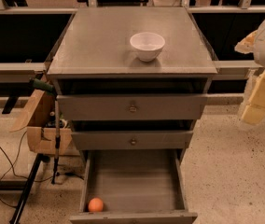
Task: Pick orange from bottom drawer and place on counter
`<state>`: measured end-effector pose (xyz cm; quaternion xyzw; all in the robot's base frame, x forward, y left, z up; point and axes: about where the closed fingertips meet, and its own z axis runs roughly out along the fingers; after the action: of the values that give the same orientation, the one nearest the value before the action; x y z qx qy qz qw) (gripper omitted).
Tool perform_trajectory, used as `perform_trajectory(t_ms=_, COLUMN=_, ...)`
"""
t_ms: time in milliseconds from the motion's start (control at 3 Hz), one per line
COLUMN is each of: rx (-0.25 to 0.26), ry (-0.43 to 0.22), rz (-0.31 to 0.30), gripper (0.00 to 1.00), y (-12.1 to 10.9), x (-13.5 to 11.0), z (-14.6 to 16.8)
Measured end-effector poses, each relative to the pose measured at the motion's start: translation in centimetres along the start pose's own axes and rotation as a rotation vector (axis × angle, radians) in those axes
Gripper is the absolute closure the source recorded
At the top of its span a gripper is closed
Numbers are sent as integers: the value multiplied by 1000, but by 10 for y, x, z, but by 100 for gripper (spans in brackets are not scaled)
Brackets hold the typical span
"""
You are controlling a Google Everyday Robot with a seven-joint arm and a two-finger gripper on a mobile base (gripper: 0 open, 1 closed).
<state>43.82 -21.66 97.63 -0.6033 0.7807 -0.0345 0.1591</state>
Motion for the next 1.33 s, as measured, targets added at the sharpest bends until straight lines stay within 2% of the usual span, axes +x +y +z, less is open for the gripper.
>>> perform_trajectory(t_ms=667, rx=-3, ry=-11, rz=23, gripper=0, y=-2, x=-4, z=9)
perform_trajectory(t_ms=1000, rx=-48, ry=-12, rz=114, gripper=0, y=-6, x=-14, z=61)
perform_trajectory(t_ms=1333, rx=-88, ry=-5, rz=237, gripper=0, y=-2, x=-30, z=124)
